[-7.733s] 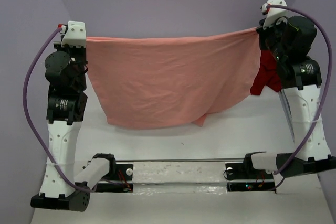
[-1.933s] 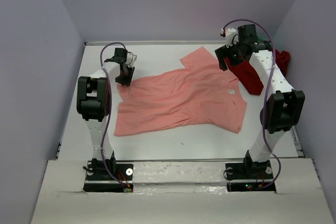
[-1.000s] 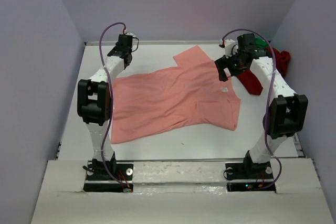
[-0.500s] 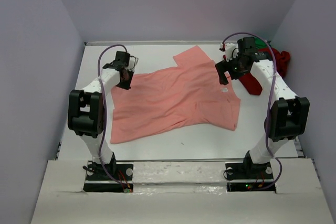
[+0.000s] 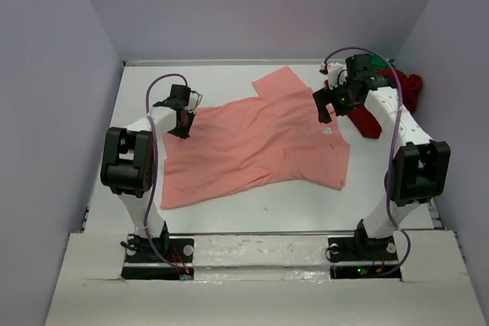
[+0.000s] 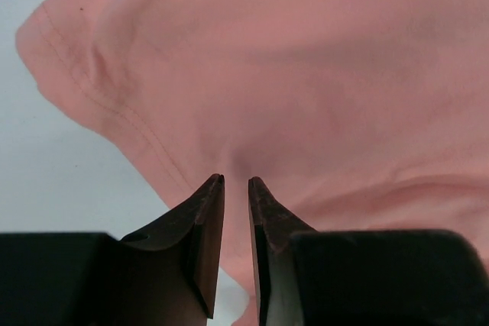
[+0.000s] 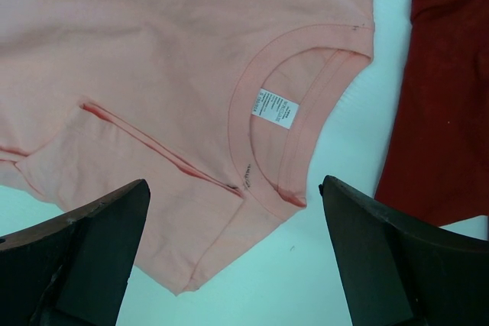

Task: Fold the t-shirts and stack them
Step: Flatten the tshirt out

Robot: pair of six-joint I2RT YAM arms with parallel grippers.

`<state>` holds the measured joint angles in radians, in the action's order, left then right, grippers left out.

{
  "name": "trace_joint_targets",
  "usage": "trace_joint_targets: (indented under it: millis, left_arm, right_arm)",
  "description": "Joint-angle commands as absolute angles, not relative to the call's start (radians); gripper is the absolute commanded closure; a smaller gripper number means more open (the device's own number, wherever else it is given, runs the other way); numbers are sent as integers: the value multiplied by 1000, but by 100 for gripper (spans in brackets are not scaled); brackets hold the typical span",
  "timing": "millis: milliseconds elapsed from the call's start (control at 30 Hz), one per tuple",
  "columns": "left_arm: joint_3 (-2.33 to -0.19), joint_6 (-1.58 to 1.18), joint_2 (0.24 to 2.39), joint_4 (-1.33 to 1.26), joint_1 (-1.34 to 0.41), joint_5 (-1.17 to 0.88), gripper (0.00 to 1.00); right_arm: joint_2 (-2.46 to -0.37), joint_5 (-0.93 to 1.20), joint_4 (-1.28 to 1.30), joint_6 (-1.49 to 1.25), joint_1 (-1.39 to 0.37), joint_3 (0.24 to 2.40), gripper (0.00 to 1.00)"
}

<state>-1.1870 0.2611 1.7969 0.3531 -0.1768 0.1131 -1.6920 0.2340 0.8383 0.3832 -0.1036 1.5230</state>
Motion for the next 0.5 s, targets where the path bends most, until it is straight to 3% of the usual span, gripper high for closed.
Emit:
trace_joint_targets:
  millis: [0,167,267,467]
  left_arm:
    - [-1222,301,1879,327,-175,97,69]
    - [-1302,314,1983,380,-167,37,79]
    - [-1345,324,2020,391,-164,26,80]
    - [-1494,342,2095,440,-123,60,65]
  right_arm:
    - [-1680,242,821,365,-95,1534,0]
    - [-1687,224,822,364,-95,1539,0]
    - [-1700,219,824,362,-95,1552,0]
    - [-1733,212,830,357,-95,1574,0]
